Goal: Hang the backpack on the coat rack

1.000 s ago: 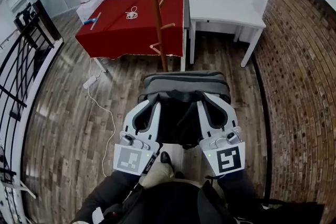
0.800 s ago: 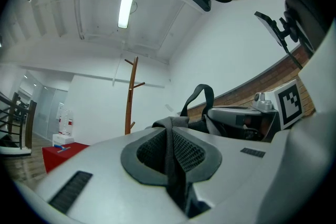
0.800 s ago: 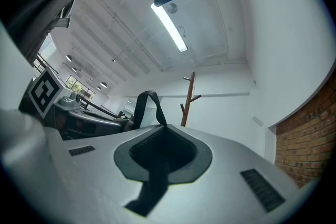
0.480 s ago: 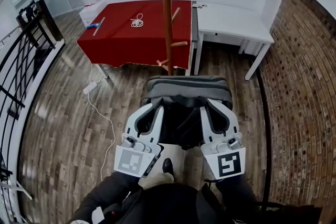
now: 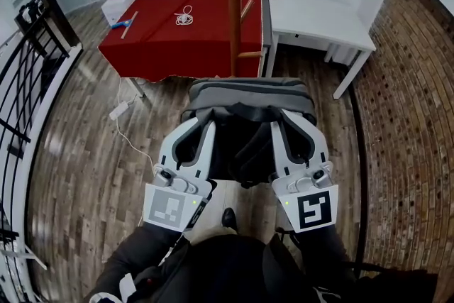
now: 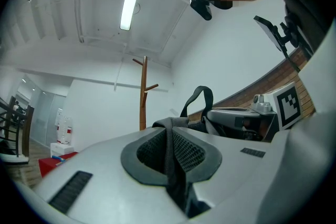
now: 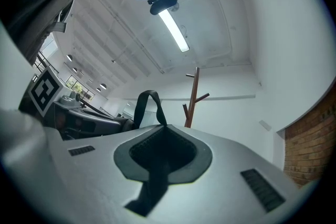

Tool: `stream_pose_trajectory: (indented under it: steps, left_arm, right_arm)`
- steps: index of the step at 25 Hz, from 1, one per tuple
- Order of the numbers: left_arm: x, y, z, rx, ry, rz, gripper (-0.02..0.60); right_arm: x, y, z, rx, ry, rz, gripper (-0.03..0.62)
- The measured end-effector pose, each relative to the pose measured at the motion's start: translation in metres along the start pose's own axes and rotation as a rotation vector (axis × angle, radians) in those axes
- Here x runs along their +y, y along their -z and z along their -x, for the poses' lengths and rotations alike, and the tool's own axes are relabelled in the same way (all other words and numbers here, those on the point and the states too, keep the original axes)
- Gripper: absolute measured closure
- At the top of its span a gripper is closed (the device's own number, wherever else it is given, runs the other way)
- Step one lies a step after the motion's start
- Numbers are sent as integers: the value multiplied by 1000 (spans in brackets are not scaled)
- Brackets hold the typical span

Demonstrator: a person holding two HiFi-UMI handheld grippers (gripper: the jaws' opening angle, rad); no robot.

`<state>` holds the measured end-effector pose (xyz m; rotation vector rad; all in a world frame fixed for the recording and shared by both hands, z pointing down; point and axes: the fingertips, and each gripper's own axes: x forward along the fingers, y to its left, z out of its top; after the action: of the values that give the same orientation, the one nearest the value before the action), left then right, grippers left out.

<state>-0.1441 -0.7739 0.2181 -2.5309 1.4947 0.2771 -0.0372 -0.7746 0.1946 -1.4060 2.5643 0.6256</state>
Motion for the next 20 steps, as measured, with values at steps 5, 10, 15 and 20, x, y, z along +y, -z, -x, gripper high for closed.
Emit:
stream_pose_trajectory:
  steps: [5, 10, 15, 20]
  left_arm:
    - [22, -10, -12, -37, 15, -13, 540]
    - [31, -17, -23, -65, 15, -27, 540]
    - [33, -18, -25, -100, 11, -48, 541]
    - [63, -43, -64, -138, 0, -75, 540]
  right_arm:
    - [0, -5, -25, -18, 10, 31, 576]
    - [-5, -11, -40, -42, 11, 43, 576]
    - [-6, -10, -43, -60, -6, 50, 576]
    - [-29, -26, -95, -78, -27, 63, 576]
